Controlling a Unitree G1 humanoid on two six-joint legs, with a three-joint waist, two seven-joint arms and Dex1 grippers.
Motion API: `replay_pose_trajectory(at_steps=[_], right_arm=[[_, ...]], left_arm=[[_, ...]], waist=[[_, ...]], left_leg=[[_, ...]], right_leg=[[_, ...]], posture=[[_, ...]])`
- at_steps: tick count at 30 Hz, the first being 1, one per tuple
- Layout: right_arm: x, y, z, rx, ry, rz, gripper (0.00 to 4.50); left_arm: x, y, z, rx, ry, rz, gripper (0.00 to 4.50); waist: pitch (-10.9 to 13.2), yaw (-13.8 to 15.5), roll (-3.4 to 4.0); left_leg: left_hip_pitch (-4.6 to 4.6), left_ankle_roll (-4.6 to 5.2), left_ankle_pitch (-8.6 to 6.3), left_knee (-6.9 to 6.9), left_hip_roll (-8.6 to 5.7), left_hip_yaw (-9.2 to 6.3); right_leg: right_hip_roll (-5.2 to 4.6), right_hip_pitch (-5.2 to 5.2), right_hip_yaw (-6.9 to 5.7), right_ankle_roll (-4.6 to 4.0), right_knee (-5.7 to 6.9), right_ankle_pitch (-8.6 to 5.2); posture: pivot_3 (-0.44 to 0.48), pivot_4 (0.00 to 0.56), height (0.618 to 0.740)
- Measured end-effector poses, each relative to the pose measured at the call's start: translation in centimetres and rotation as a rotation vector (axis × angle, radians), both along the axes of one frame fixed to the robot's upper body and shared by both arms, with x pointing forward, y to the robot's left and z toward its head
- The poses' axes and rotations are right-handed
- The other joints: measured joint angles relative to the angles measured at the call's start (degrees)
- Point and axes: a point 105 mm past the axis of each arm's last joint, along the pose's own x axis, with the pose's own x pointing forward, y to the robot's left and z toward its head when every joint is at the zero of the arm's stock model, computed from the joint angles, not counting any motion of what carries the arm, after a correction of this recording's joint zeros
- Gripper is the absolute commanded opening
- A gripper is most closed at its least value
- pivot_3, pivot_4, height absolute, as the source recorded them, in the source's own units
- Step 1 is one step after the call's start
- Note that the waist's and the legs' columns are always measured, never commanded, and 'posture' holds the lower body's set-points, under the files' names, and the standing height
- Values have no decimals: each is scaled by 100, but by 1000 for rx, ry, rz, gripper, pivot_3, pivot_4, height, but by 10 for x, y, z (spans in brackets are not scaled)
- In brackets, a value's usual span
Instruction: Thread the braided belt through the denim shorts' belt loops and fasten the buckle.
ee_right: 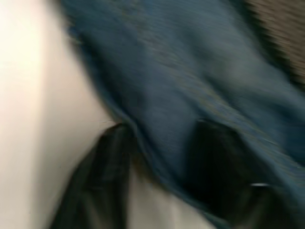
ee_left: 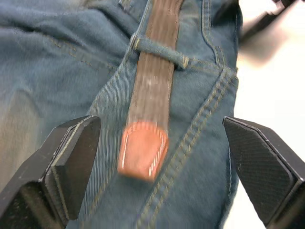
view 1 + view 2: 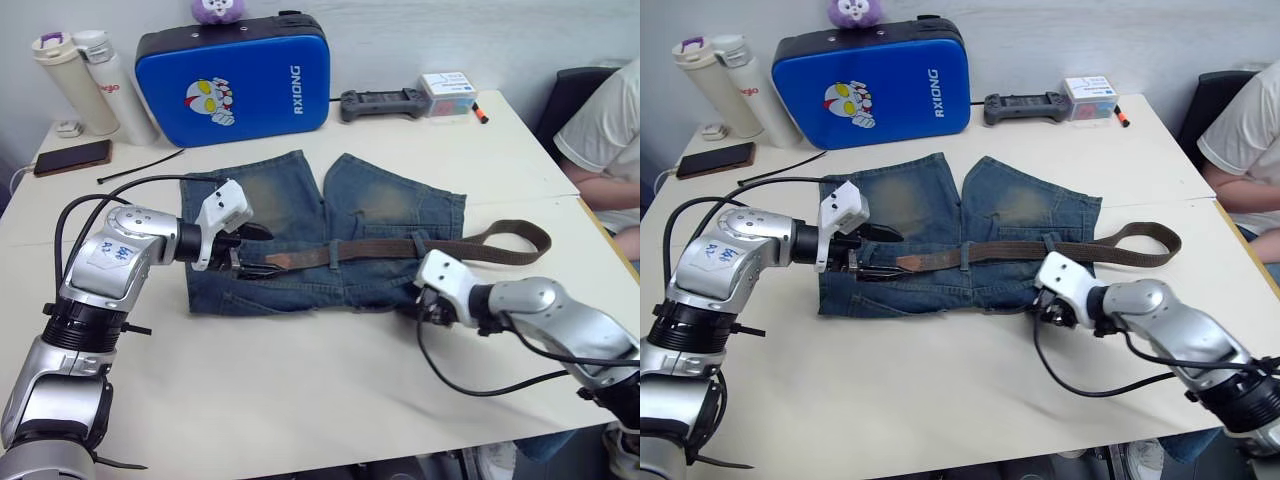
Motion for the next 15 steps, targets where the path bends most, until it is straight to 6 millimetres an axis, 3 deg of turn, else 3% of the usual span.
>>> replay_pose_trajectory(at_steps=[2, 3, 5, 7, 10, 15], right_arm=[[5, -14, 4, -36, -19, -22, 205], [8, -25, 7, -70, -39, -38, 42], [5, -41, 7, -159, -78, 10, 42], [5, -56, 7, -223, -107, 35, 42], [5, -60, 8, -236, -120, 41, 42], [5, -60, 7, -223, -132, 37, 42]], left_arm=[[-1, 0, -1, -1, 5, -1, 4500], [-2, 2, -4, -5, 16, 6, 4500], [-3, 3, -11, -18, 89, 43, 4500], [-3, -8, -21, -136, 324, 151, 4500], [-2, -22, -26, -183, 474, 229, 4500], [5, -15, -29, -190, 574, 374, 4500]], waist=[[0, 68, 0], [0, 116, 0], [2, 215, 0], [3, 264, -1], [4, 263, -3], [3, 212, -3]], left_leg=[[0, 1, 0, -1, 0, -1], [0, 0, 0, -1, 0, -4], [-1, 1, 0, 3, -2, -2], [0, 7, 0, 14, -8, -11], [0, 6, 0, 15, -7, -11], [-1, 3, 1, 9, -6, -8]], right_leg=[[0, 0, -1, 0, -2, 0], [0, 0, -5, 0, -4, 0], [-2, 3, -5, 0, -3, 0], [-3, 17, -13, 9, -8, 5], [-2, 16, -14, 9, -6, 5], [-1, 8, -12, 9, -2, 5]], posture=[[0, 150, 740], [0, 150, 740], [0, 150, 740], [0, 150, 740], [0, 150, 740], [0, 150, 740]])
